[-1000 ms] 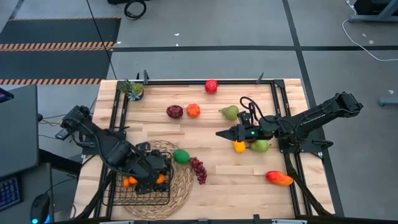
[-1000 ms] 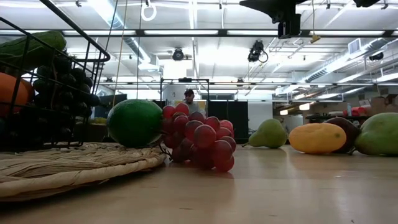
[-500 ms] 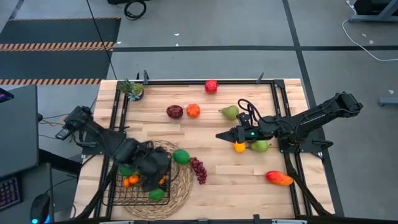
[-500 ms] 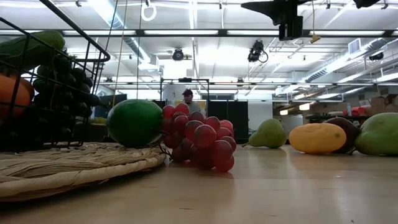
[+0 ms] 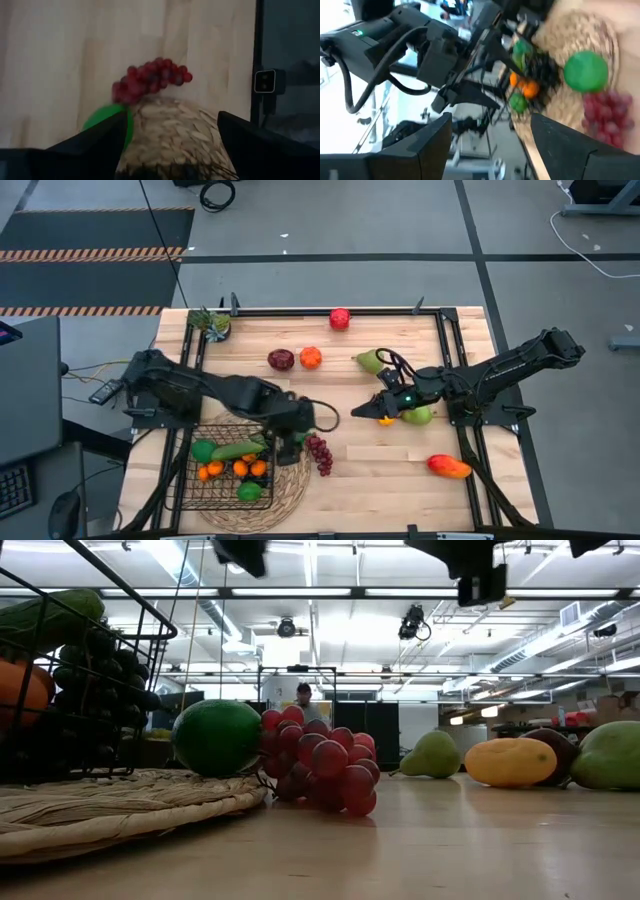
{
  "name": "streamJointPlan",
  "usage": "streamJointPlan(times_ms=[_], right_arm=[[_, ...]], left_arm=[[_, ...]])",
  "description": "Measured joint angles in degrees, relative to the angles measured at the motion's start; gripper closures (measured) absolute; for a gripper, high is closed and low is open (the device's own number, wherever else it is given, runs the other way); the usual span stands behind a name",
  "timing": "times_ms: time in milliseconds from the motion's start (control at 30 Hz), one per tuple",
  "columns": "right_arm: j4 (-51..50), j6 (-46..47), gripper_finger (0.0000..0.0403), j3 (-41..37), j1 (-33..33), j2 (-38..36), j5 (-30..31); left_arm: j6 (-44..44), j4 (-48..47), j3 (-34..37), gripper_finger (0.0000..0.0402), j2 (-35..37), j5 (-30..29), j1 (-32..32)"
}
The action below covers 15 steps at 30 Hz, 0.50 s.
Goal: Build produce basket
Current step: Put the red grapes into the black wire basket
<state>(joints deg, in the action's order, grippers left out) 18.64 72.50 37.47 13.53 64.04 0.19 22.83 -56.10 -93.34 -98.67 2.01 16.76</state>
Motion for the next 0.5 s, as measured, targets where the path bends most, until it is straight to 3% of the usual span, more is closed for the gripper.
streamJointPlan(times_ms=[167, 500], right_arm=[[-10.1, 3.4, 0.0131, 0.0, -0.3, -3.6, -6.1], [-45.6, 8.6, 0.0131, 0.0, 3.2, -13.1, -5.3]], left_arm=[[-5.2, 3.3, 0.0, 0.0088, -4.9, 3.5, -1.6], [-10.0, 4.0, 0.0, 0.0093, -11.7, 5.8, -3.7]])
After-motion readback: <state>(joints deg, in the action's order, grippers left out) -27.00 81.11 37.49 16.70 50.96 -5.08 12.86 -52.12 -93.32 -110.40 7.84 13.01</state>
